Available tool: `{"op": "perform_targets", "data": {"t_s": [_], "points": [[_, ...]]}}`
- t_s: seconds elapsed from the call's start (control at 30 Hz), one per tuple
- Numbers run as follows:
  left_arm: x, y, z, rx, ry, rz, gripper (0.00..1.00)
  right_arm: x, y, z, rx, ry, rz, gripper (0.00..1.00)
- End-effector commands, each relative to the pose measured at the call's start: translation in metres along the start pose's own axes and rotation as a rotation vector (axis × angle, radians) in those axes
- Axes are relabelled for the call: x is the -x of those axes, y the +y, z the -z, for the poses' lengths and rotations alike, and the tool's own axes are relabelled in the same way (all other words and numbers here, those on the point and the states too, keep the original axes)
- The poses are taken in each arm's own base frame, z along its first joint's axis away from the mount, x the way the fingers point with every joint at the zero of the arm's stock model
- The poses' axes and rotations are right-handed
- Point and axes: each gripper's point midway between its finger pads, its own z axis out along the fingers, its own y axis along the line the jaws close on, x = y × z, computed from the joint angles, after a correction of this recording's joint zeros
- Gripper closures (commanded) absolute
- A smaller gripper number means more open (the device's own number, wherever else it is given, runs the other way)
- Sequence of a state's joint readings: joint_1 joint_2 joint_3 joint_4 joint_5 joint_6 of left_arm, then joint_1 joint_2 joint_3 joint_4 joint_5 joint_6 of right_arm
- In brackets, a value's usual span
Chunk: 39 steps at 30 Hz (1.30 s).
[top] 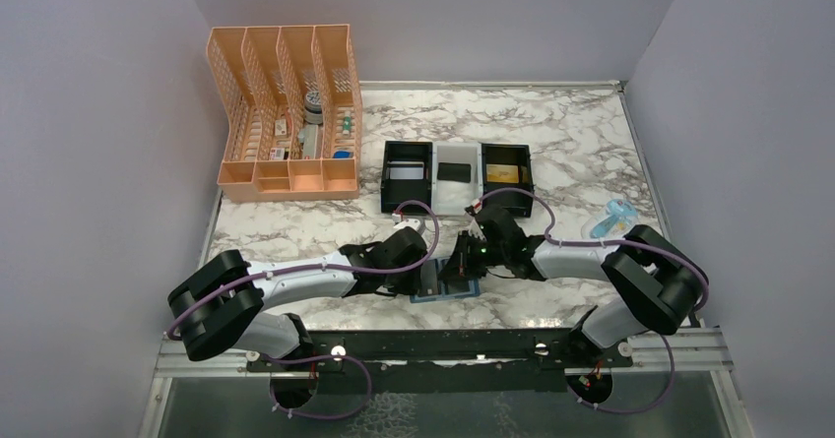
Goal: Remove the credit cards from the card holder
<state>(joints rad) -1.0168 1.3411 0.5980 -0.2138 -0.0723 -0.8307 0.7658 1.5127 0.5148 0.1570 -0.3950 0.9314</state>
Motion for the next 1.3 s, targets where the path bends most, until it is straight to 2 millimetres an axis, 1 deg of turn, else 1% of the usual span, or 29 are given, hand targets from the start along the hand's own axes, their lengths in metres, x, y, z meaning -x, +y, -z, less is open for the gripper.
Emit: {"op": "perform_targets", "data": {"t_s": [0.0, 0.33, 0.57, 0.67, 0.83, 0.97, 1.13, 1.27], "points": [[-0.002, 0.004, 0.002, 0.017, -0.004, -0.007, 0.77, 0.006, 0.001, 0.005, -0.017, -0.036, 0.033, 0.99], [-0.001, 0.002, 0.003, 0.008, -0.008, -0.001, 0.77, 0.003, 0.001, 0.003, -0.009, -0.016, 0.028, 0.98], [-0.003, 0.003, 0.002, 0.013, 0.001, 0.0, 0.77, 0.008, -0.002, -0.002, -0.036, -0.023, 0.037, 0.8], [-0.003, 0.003, 0.002, 0.012, 0.0, -0.001, 0.77, 0.008, -0.006, -0.004, -0.05, -0.021, 0.038, 0.78], [-0.003, 0.003, 0.001, 0.015, 0.003, -0.005, 0.77, 0.002, -0.006, -0.008, -0.026, 0.01, 0.041, 0.79], [-0.003, 0.003, 0.0, 0.014, 0.005, -0.007, 0.78, 0.001, -0.003, -0.009, -0.008, 0.012, 0.034, 0.87], [-0.004, 0.004, 0.001, 0.015, 0.007, -0.01, 0.78, 0.006, 0.002, -0.003, 0.014, -0.031, 0.039, 0.95], [-0.005, 0.004, 0.001, 0.016, 0.008, -0.007, 0.79, 0.01, 0.002, 0.004, -0.003, -0.059, 0.049, 0.96]]}}
